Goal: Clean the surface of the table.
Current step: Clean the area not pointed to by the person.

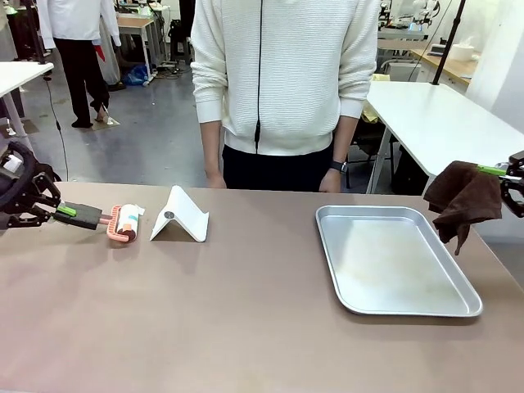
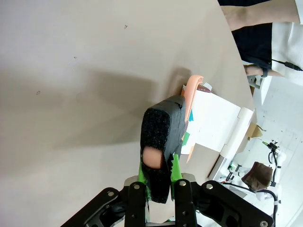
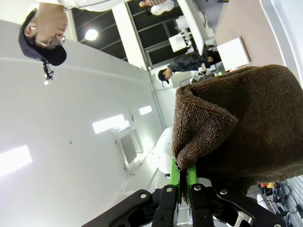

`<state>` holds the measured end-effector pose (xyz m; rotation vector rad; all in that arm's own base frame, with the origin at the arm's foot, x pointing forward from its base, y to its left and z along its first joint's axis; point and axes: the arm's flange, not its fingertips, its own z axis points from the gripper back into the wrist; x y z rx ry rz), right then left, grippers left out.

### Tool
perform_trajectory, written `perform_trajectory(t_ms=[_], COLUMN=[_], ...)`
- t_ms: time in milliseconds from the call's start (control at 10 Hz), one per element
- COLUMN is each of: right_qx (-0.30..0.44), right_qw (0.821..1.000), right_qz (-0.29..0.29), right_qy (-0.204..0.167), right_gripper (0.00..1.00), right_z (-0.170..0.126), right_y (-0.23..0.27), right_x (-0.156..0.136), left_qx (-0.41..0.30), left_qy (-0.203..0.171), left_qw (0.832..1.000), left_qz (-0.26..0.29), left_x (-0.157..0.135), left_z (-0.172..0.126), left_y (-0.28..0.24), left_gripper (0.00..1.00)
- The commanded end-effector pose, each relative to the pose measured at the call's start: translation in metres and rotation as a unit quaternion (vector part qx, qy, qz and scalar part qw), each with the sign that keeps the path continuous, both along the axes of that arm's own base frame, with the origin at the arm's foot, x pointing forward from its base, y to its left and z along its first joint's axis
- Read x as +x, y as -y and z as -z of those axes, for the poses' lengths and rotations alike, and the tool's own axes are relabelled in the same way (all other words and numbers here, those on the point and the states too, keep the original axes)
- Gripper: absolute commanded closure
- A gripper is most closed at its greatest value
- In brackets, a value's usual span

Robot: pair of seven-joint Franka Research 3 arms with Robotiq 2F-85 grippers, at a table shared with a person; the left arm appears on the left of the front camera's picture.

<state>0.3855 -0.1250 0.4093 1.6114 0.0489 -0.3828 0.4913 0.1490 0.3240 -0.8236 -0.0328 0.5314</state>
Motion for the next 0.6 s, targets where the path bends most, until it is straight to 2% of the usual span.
perform_trajectory(t_ms=[0,200,500], right_qx=[0.003,0.003,0.003], right_qw=[1.000,1.000,1.000], right_qz=[-0.005,-0.005,-0.005], right_qy=[0.004,0.004,0.004], right_gripper=[0.94,0.94,0.94], right_z=[-0.005,-0.005,-0.005], right_y=[0.001,0.001,0.001], right_x=[-0.004,-0.004,-0.004], left_qx=[-0.005,-0.080,-0.132], left_qy=[0.030,0.123,0.200], left_qw=[1.000,0.989,0.969], left_qz=[-0.003,0.031,0.055], left_x=[-0.001,-0.020,-0.054], left_z=[0.007,-0.019,-0.044], left_y=[-0.010,-0.021,-0.040], left_gripper=[0.79,0.79,0.79])
